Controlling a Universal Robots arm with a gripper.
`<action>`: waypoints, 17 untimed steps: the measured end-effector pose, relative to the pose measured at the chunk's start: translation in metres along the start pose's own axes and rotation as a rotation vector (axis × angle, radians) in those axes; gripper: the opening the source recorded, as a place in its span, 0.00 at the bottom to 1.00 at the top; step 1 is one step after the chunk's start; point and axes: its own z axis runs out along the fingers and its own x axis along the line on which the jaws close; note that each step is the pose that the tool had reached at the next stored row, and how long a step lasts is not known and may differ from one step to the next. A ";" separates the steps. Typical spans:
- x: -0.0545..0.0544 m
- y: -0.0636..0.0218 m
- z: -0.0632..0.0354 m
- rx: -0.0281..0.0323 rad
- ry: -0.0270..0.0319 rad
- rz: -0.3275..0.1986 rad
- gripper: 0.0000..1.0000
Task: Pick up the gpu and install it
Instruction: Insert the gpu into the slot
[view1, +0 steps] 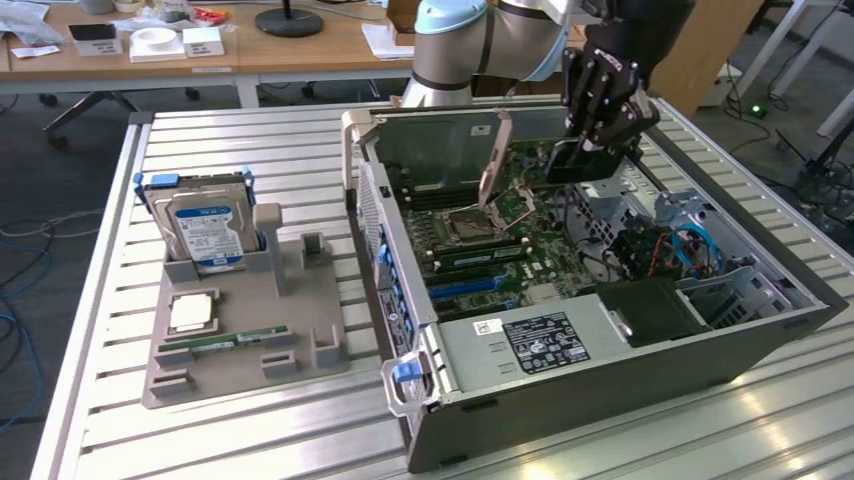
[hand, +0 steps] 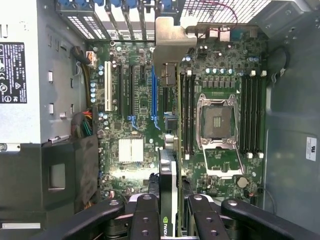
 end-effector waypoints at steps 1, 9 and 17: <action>0.000 0.0001 0.0010 0.0002 0.0001 0.000 0.27; 0.000 0.0005 0.0033 0.0011 0.0000 0.000 0.27; 0.000 0.0030 0.0034 0.0016 0.0000 0.000 0.27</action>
